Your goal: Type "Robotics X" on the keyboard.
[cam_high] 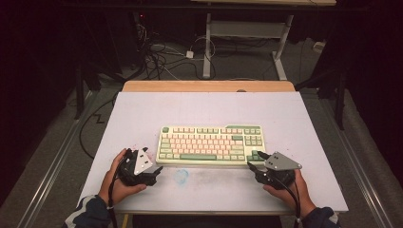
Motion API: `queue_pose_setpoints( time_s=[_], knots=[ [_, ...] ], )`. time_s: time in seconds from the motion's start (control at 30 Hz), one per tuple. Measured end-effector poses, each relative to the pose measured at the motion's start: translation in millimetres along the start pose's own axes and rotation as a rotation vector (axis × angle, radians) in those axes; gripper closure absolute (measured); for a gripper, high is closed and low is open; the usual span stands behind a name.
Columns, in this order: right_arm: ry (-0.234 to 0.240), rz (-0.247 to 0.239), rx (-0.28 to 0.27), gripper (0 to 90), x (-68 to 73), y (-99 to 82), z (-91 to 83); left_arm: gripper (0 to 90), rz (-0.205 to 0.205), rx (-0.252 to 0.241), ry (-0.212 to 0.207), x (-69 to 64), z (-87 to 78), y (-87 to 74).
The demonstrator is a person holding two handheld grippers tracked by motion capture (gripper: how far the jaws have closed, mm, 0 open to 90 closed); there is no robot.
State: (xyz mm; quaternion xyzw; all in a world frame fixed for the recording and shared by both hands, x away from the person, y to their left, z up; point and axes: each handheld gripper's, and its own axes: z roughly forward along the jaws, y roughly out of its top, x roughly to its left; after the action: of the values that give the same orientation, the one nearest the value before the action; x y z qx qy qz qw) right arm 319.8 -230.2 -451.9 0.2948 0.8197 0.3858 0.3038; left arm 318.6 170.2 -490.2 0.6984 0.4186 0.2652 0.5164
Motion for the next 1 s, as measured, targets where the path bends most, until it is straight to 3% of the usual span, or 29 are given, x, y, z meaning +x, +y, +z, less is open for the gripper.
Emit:
queue_pose_setpoints(
  time_s=[0.17,0.37,0.83,1.0],
  knots=[
    [0.065,0.035,0.006,71.8,-5.1,9.0,6.4,16.6,0.002,0.026,-0.001,-0.4,-1.9,-4.4],
    [0.105,0.019,0.026,89.6,-7.7,23.6,18.4,16.6,0.007,0.039,0.003,-0.9,1.0,-5.5],
    [0.167,-0.016,0.06,90.0,-2.5,73.6,73.1,16.6,0.005,0.055,-0.006,-0.5,3.4,-7.3],
    [0.168,-0.021,0.087,90.0,3.1,85.0,94.0,16.6,0.011,0.068,-0.011,-1.0,3.3,-8.8]
  ],
)
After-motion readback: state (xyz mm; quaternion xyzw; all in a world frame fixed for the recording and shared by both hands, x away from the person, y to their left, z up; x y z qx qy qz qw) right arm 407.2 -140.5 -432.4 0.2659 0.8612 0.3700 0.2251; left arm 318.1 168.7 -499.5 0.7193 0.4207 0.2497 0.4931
